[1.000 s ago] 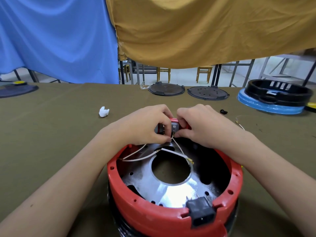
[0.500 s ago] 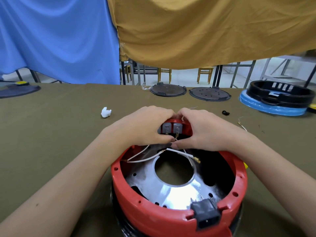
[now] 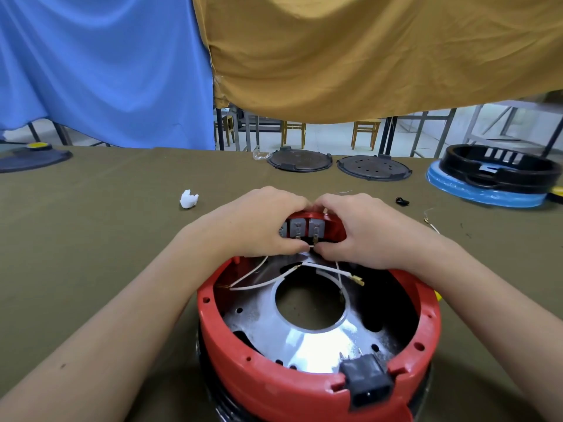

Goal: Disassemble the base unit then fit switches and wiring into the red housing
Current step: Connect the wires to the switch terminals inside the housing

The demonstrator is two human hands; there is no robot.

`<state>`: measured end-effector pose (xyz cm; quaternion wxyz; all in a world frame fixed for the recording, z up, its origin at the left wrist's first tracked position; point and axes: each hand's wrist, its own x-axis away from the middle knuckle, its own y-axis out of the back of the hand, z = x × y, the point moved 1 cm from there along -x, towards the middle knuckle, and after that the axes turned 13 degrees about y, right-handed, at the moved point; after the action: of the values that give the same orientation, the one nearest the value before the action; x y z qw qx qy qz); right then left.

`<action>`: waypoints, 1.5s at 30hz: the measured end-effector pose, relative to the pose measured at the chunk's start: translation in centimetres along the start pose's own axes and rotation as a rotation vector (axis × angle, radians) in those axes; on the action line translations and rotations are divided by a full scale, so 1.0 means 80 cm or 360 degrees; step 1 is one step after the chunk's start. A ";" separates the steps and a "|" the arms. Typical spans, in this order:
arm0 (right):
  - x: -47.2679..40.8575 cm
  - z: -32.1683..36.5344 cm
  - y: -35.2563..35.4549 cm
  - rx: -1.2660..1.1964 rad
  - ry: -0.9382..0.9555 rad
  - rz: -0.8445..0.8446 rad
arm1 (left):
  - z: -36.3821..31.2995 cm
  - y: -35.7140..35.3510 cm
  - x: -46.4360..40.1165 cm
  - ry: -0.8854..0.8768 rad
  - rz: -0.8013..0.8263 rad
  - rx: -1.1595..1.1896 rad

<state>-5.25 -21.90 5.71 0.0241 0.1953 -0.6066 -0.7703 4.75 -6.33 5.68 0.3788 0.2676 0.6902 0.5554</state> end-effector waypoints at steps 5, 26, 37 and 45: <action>-0.002 0.001 -0.002 0.0083 0.0026 0.0016 | -0.002 0.001 -0.001 0.0016 -0.0028 -0.0018; -0.007 0.002 -0.005 0.0213 0.0054 0.0048 | -0.001 0.005 0.009 0.0178 0.0106 0.0097; -0.005 -0.001 -0.008 0.0217 0.0052 0.0019 | 0.006 0.003 0.009 0.0248 0.0005 0.0196; -0.008 -0.002 -0.009 0.0275 0.0093 0.0060 | 0.006 0.005 0.007 0.0248 0.0037 0.0215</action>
<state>-4.44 -21.65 5.16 0.0393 0.2075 -0.6735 -0.7084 4.83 -5.54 5.89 0.2986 0.2568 0.7503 0.5310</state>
